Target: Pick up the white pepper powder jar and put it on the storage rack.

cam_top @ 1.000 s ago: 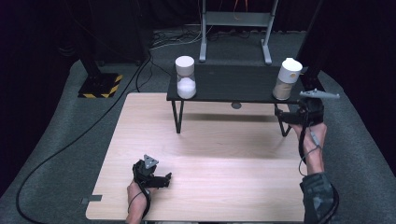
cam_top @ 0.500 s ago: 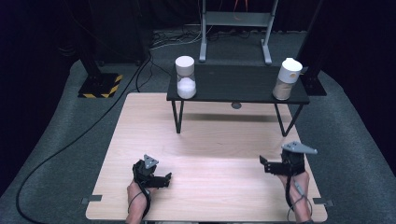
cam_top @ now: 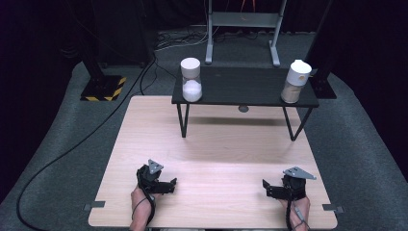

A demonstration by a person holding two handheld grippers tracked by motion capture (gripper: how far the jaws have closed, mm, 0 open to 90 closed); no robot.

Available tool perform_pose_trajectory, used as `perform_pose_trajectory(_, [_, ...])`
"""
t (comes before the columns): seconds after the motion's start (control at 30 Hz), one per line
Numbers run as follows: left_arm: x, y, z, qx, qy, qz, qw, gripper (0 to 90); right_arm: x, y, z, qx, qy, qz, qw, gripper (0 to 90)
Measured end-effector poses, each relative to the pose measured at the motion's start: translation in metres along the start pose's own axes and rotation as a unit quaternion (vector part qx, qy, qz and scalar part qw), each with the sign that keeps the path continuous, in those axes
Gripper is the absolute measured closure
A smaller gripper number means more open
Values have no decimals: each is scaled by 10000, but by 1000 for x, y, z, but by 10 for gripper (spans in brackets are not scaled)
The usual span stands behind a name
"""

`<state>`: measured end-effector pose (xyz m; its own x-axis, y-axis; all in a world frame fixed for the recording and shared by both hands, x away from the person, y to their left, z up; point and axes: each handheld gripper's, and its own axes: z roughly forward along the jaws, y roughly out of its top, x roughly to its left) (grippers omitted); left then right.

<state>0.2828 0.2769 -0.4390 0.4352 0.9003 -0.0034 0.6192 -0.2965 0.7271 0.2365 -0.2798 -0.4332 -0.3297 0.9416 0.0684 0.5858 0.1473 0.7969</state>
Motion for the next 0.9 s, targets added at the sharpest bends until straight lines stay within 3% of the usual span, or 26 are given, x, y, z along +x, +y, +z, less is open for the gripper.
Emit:
perform_pose_trajectory(0.1, [0,0,0,-3,2,5,10000,3,-1,-5,4,60,6,91,9999,0])
perform_pose_trajectory(0.37, [0,0,0,-3,3,5,10000,3,5,-16,1,-209,-128,50,9997,0])
perform_pose_trajectory(0.9, [0,0,0,-3,3,4,10000,3,9,-17,1,-209,-228,8,9995,0])
